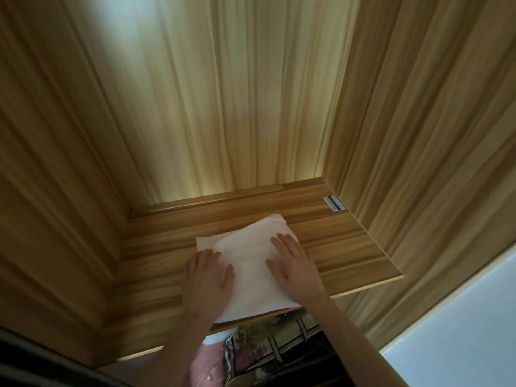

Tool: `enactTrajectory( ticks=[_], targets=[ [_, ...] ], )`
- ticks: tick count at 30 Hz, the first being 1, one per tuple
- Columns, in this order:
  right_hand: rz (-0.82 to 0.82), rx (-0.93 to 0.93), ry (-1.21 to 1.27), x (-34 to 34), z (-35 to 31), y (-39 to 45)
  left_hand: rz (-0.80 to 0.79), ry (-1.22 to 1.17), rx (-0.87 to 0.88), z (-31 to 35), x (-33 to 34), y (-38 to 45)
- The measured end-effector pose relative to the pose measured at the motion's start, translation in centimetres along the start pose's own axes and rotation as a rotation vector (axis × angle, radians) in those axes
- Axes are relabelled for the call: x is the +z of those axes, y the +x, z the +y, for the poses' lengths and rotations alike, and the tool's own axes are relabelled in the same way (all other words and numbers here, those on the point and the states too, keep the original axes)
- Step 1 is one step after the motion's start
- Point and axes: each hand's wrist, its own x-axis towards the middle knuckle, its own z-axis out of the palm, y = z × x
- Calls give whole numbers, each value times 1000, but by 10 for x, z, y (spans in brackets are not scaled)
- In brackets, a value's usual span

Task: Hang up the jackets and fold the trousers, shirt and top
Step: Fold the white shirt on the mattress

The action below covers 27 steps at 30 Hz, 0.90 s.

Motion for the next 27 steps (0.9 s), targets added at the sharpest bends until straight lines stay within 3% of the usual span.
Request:
enactTrajectory(
  ticks=[4,9,13,20,27],
  targets=[
    [-114,-13,-129,16,4,-3,-102,77,116,3,12,-7],
    [-136,3,-135,23,6,-6,-289,-23,102,-23,29,-10],
    [-149,50,-95,15,-3,-9,-340,-54,104,-23,23,-7],
    [30,183,-42,-21,-48,-57,-234,-83,209,0,-17,-11],
    [285,367,-198,-59,-104,-137,-190,-243,434,20,-71,-34]
  ],
)
